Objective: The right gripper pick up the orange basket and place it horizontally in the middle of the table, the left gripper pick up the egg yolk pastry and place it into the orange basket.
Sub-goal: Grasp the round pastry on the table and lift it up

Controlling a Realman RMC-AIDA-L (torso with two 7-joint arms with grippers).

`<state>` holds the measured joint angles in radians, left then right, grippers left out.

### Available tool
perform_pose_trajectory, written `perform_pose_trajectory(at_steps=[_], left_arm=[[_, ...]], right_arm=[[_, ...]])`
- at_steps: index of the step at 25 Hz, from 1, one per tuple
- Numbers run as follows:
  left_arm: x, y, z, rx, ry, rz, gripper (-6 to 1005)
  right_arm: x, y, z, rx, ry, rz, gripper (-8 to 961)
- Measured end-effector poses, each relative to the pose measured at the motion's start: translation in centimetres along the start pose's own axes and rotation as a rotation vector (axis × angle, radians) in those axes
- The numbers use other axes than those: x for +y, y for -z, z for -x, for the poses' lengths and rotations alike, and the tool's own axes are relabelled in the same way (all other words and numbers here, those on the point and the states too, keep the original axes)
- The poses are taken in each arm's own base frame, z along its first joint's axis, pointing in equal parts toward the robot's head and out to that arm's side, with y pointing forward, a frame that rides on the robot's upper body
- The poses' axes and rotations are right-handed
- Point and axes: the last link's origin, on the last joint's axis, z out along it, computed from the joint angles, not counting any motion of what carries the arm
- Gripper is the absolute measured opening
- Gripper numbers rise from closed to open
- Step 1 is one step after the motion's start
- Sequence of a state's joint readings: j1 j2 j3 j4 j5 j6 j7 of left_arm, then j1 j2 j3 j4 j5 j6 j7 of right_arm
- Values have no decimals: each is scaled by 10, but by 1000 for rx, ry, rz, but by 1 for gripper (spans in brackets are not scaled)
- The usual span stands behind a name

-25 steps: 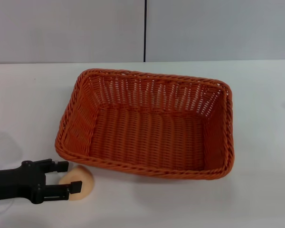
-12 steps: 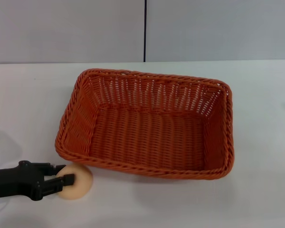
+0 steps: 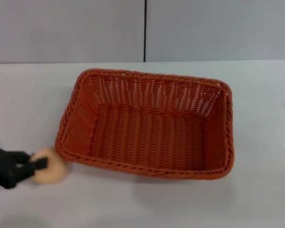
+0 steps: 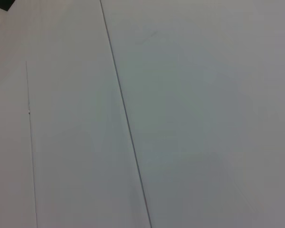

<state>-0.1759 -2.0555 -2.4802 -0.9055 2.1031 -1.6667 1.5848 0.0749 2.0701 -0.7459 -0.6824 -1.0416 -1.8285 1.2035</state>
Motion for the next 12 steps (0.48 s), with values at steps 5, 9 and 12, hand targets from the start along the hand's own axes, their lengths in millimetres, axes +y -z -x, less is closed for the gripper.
perform_pose_trajectory(at_steps=[5,9,12], left_arm=[[-10,27,-6,62,-4,-104,190],[-18,38,-14,135,5,-170,154],[-17,35,-28,209,-11,-145,128]], right_arm=[[0,-2,0,-2,2,6,491],[-1,-3,1,-4,3,10,491],[0,-5,1,-7,6,19,491]])
